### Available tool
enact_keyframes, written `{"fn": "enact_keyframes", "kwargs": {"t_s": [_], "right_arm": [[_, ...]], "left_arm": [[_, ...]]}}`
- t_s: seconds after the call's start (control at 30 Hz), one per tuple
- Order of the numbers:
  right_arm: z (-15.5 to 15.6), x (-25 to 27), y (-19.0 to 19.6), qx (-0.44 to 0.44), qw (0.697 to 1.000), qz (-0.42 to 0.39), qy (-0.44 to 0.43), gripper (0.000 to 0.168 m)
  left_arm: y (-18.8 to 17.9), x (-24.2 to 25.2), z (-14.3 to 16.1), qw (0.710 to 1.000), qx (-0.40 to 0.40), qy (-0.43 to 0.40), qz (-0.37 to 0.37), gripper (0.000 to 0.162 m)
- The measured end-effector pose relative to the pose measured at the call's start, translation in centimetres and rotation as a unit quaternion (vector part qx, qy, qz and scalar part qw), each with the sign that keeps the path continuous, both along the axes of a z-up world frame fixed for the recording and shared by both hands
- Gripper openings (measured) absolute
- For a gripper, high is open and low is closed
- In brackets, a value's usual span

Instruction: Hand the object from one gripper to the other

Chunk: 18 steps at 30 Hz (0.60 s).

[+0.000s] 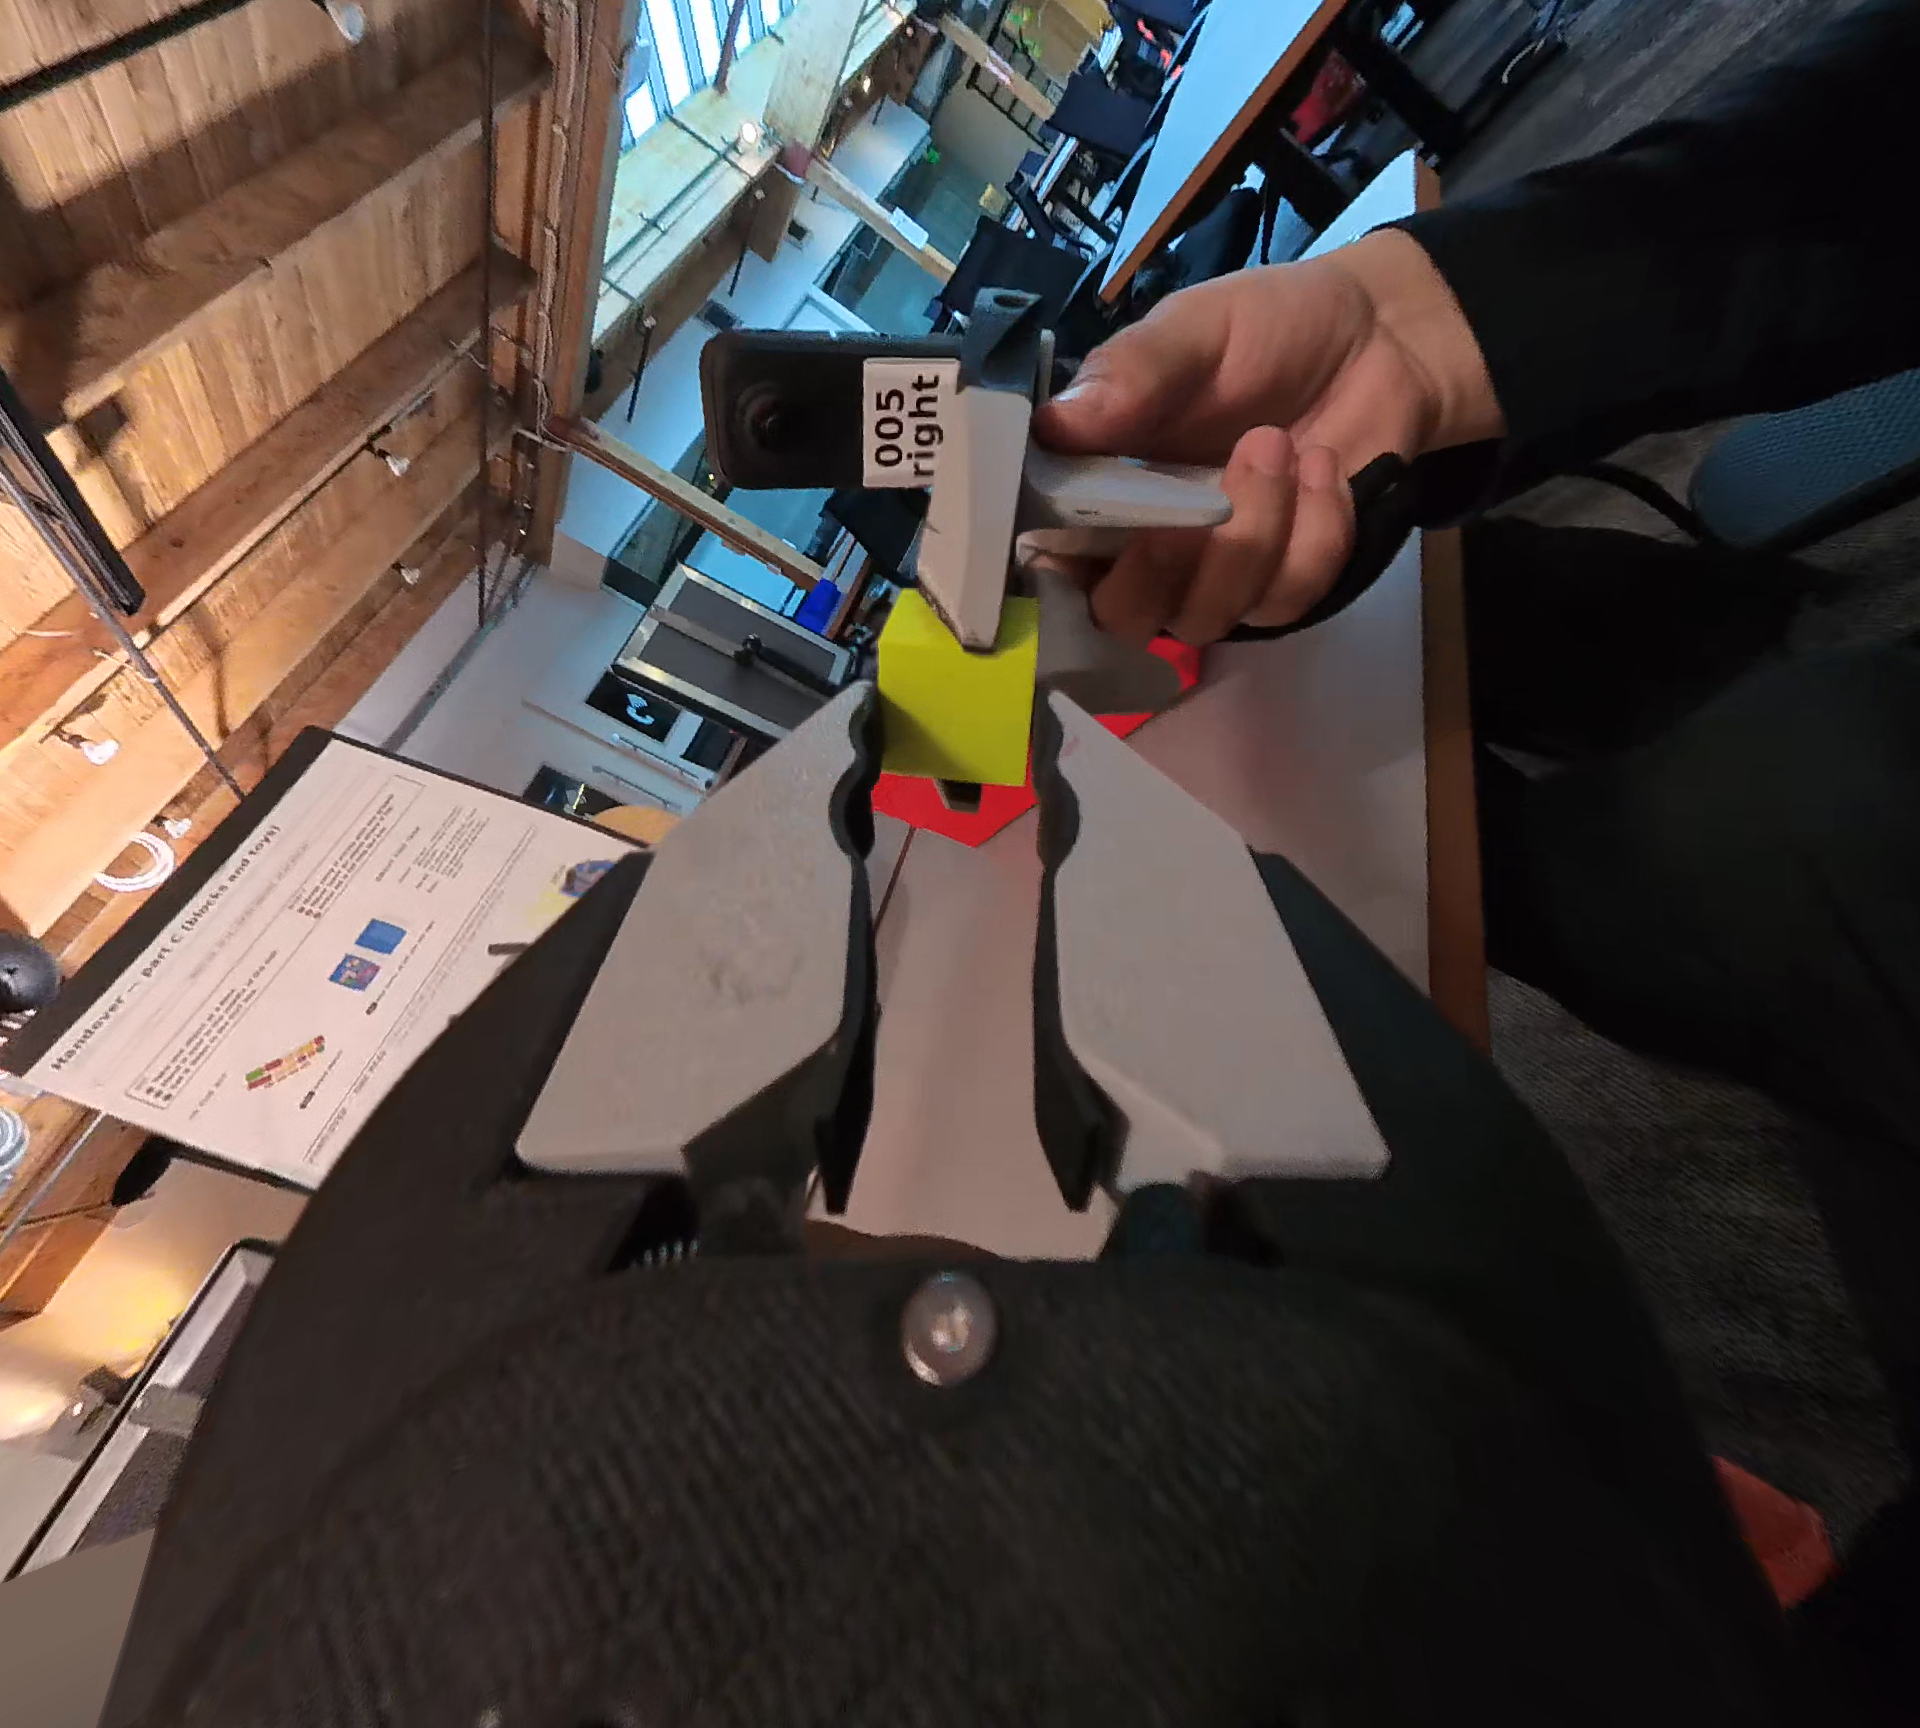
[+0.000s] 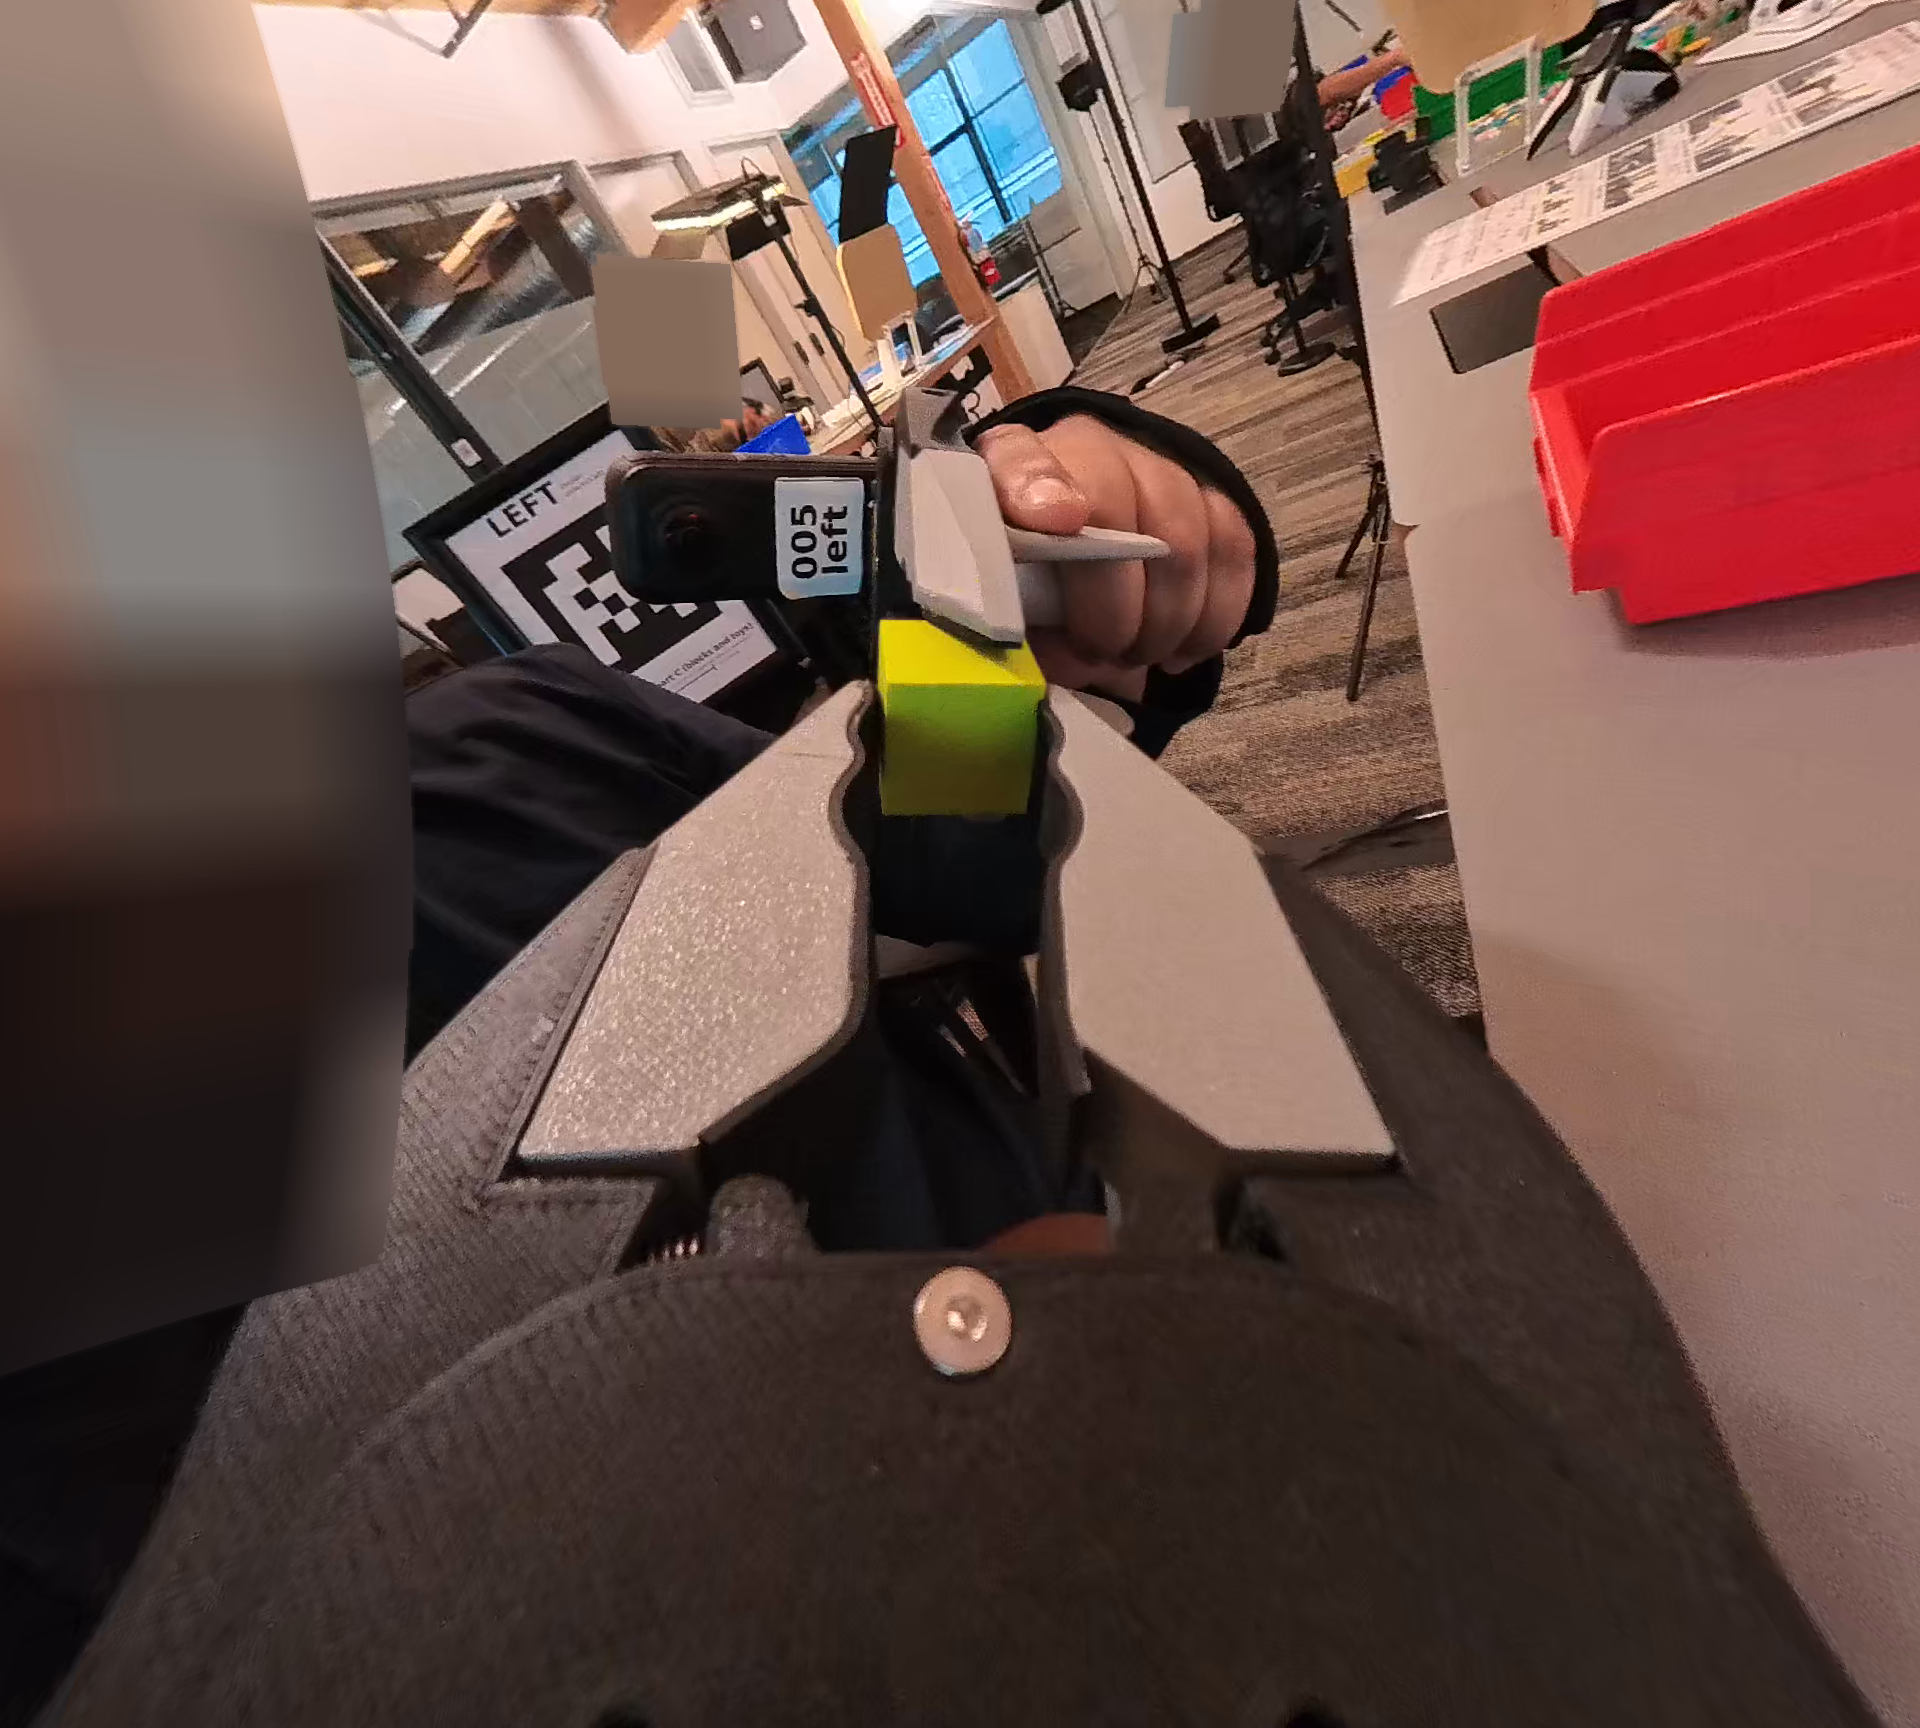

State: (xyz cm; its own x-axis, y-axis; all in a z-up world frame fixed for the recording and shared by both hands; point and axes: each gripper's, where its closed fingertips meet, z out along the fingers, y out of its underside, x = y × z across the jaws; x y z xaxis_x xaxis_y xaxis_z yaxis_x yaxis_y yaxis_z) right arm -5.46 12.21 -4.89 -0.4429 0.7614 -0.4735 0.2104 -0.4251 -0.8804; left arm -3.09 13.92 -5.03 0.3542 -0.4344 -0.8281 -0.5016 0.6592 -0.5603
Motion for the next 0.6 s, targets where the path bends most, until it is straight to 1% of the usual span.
{"fn": "enact_keyframes", "kwargs": {"t_s": [0.1, 0.17, 0.23, 0.3, 0.33, 0.37, 0.43, 0.47, 0.53, 0.57, 0.6], "right_arm": [[0.2, 0.8, 1.0, 0.003, 1.000, -0.016, 0.004, 0.027], [0.7, 2.1, 3.0, 0.006, 0.999, -0.049, 0.010, 0.027], [1.0, 4.2, 6.6, 0.030, 0.992, -0.121, 0.007, 0.027], [0.8, 7.4, 12.1, 0.082, 0.968, -0.234, -0.019, 0.026], [0.5, 9.6, 15.5, 0.111, 0.946, -0.301, -0.045, 0.027], [0.0, 12.3, 19.3, 0.137, 0.915, -0.371, -0.082, 0.026], [-1.5, 18.4, 26.8, 0.170, 0.837, -0.488, -0.179, 0.027], [-2.6, 21.5, 30.0, 0.178, 0.797, -0.525, -0.239, 0.027], [-5.2, 26.5, 35.1, 0.196, 0.720, -0.562, -0.357, 0.026], [-6.6, 28.0, 36.9, 0.201, 0.693, -0.560, -0.408, 0.026], [-8.2, 28.8, 38.2, 0.200, 0.675, -0.548, -0.452, 0.027]], "left_arm": [[0.1, -0.4, 0.2, 1.000, 0.008, 0.001, 0.016, 0.025], [0.1, -1.0, 0.4, 1.000, 0.001, -0.003, 0.023, 0.020], [0.6, -2.1, 1.0, 0.999, -0.008, -0.019, 0.040, 0.002], [1.5, -3.5, 1.1, 0.997, -0.029, -0.031, 0.068, 0.000], [2.2, -4.1, 0.9, 0.995, -0.045, -0.033, 0.085, 0.000], [2.7, -4.8, 0.8, 0.993, -0.055, -0.036, 0.103, 0.000], [3.7, -5.8, 0.7, 0.989, -0.063, -0.040, 0.130, 0.000], [4.1, -6.1, 0.7, 0.987, -0.067, -0.044, 0.140, 0.000], [4.7, -6.5, 0.9, 0.984, -0.075, -0.058, 0.148, 0.000], [4.9, -6.5, 1.1, 0.983, -0.081, -0.067, 0.148, 0.000], [5.0, -6.6, 1.3, 0.982, -0.086, -0.076, 0.147, 0.000]]}}
